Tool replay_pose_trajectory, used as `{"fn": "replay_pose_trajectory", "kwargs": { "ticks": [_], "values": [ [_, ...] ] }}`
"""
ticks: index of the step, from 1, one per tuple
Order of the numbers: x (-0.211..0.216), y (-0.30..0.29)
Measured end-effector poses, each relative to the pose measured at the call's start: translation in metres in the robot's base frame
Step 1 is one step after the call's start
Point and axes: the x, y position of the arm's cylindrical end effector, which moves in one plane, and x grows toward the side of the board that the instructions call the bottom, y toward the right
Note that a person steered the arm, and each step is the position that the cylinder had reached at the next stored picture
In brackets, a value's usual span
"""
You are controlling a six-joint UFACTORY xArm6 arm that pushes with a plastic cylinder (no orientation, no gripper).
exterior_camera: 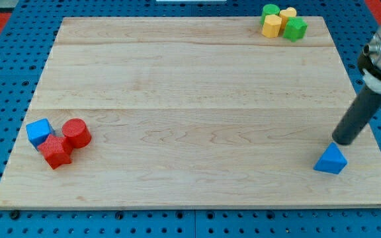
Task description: Slightly push the blue triangle to the down
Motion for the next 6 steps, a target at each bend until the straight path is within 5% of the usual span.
{"fn": "replay_pose_trajectory", "kwargs": {
  "ticks": [2, 6],
  "values": [
    [0.011, -0.053],
    [0.027, -0.035]
  ]
}}
